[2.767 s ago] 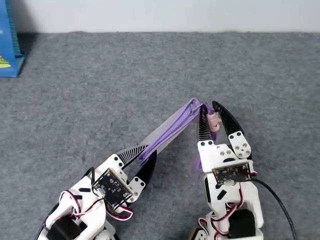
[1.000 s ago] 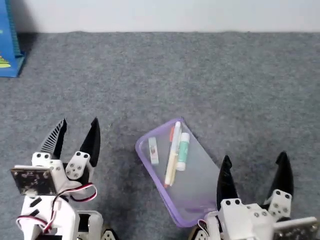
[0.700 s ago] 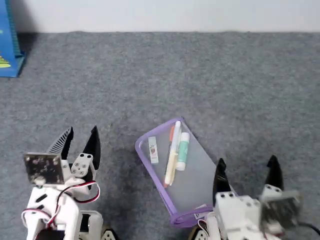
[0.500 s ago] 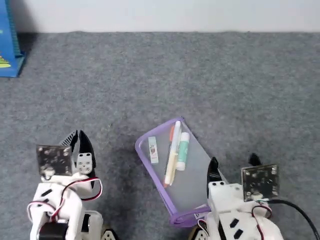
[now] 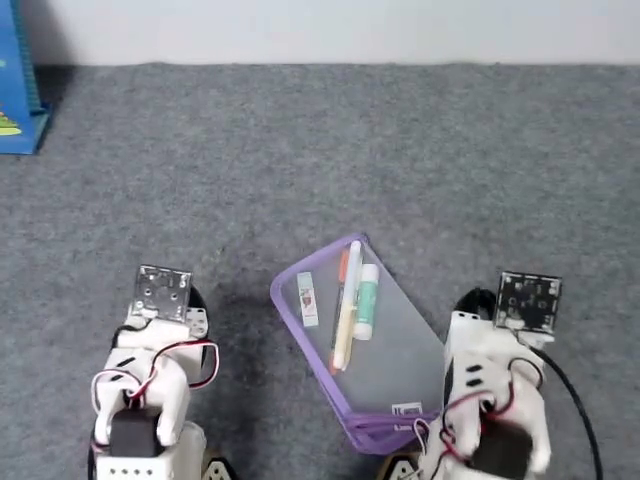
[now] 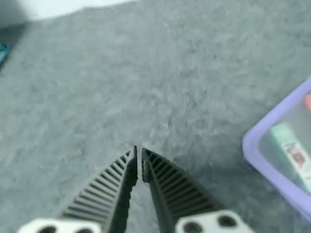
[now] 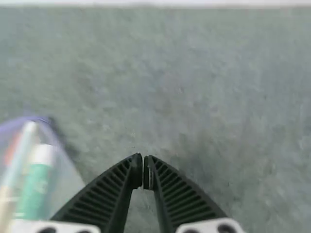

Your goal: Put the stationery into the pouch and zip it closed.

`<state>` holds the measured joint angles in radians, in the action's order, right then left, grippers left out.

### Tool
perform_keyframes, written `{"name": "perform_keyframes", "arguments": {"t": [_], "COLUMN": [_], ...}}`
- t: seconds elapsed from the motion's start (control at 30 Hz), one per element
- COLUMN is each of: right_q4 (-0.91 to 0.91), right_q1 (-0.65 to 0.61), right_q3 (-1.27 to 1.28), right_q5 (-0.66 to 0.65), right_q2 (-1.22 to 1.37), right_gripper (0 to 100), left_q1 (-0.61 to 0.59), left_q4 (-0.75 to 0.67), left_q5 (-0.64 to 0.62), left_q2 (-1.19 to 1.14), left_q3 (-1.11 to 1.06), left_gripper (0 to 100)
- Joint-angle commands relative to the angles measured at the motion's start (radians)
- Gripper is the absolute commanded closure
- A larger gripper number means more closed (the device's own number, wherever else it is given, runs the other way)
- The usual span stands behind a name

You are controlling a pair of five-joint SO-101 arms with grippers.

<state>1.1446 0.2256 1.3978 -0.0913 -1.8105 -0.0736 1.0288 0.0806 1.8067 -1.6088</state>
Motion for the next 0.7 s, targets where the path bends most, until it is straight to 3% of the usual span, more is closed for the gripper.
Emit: {"name": "perform_keyframes", "arguments": {"t": [0.0,0.23,0.4,0.67], "right_q4": [-0.099,-0.171,-0.143,-0.102], "right_q1": [0.024,0.027,0.113,0.174], "right_q3": [0.109,0.287,0.285,0.285], "right_q5": [-0.014,-0.015,-0.015,-0.008], "right_q2": [-0.004,0.001,-0.002,0.001], "right_gripper": [98.4,98.4,98.4,98.3], "left_q1": [-0.009,-0.051,-0.098,-0.068], "left_q4": [-0.077,-0.074,-0.068,0.110], "left_q5": [0.011,0.012,0.012,0.012], "left_q2": [0.009,0.009,0.005,0.008], "left_q3": [-0.056,-0.074,-0.074,-0.074], "left_gripper": [99,99,99,99]}}
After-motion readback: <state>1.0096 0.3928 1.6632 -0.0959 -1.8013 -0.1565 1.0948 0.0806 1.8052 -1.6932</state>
